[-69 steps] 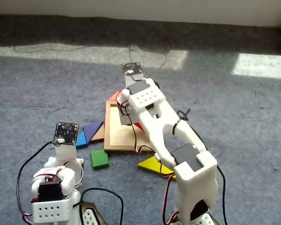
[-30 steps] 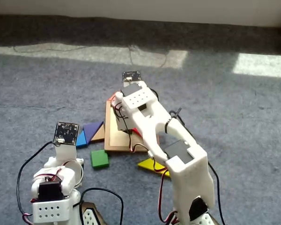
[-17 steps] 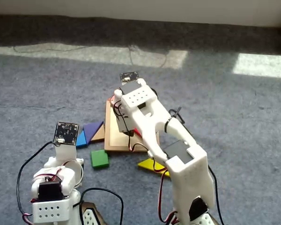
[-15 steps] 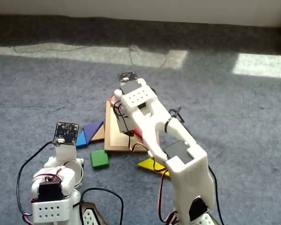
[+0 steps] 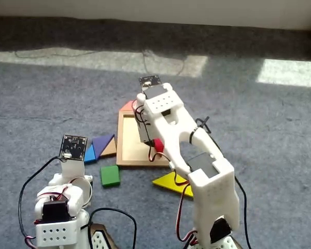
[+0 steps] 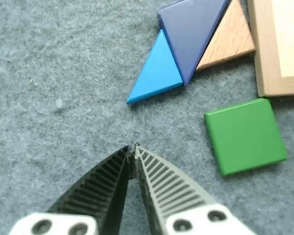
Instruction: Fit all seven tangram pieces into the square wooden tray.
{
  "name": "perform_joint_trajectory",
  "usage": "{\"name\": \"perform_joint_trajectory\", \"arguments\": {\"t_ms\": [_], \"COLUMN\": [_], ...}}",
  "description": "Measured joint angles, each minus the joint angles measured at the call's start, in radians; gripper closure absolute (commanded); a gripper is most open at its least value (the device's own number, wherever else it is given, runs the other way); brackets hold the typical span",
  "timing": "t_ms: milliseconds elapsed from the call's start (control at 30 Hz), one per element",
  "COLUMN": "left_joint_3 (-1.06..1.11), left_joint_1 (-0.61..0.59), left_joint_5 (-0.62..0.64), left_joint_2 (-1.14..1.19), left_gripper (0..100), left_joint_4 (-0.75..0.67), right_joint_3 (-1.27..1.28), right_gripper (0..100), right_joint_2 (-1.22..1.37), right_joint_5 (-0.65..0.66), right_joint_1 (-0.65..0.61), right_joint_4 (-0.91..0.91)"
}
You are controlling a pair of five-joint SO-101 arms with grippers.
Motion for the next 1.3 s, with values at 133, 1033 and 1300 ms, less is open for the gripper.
{"name": "perform_joint_trajectory", "arguments": {"t_ms": [133,1033,1300], "left_joint_3": [0.0,0.0,0.0], "left_joint_1": [0.0,0.0,0.0], "left_joint_5": [0.0,0.0,0.0], "left_joint_2": [0.0,-0.002,-0.002], "left_gripper": [99,99,99], "left_joint_4": [0.0,0.0,0.0], "right_joint_3": [-0.005,0.308,0.311], "right_gripper": [86.8,86.8,86.8], "right_joint_2": [-0.041,-0.195,-0.203], "right_joint_5": [0.031,0.184,0.186], "right_joint_1": [0.0,-0.051,0.009], "right_joint_4": [0.038,-0.278,-0.164]}}
